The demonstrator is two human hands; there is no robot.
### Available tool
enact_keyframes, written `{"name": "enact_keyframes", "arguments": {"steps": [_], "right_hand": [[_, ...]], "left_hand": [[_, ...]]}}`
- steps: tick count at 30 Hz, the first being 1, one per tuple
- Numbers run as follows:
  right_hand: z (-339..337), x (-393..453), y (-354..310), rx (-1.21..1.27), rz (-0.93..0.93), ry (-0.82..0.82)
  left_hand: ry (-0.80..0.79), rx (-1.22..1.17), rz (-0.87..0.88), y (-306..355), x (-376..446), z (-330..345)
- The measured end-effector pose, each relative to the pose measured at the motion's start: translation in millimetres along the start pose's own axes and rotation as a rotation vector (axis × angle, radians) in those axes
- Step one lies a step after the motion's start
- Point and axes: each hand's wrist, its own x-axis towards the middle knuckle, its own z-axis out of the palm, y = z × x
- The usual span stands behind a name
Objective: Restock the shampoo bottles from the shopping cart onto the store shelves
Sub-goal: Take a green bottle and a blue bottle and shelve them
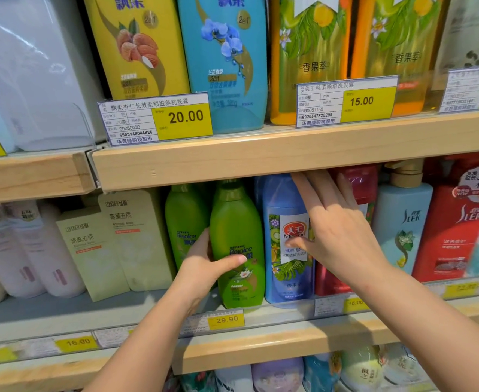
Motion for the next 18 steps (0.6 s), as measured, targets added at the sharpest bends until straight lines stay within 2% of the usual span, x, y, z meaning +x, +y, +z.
{"name": "enact_keyframes", "arguments": {"steps": [2, 5, 8, 14, 18], "right_hand": [[-5, -2, -3, -0.027, 0.029, -0.013], [-8, -1, -9, -0.102, 0.002, 0.141], [0, -3, -9, -0.091, 0.022, 0.146], [19, -14, -11, -0.063, -0.049, 0.324], [22, -24, -16, -0.004, -0.051, 0.344]], "left_hand": [[-0.006, -0.001, -0.004, 0, 0, -1], [-0.017, -0.005, -0.002, 0, 0, -1], [-0.026, -0.023, -0.003, -2, 0, -2], [-0.052, -0.017, -0.001, -4, -1, -2], [-0.073, 0.008, -0.008, -3, -1, -4]]}}
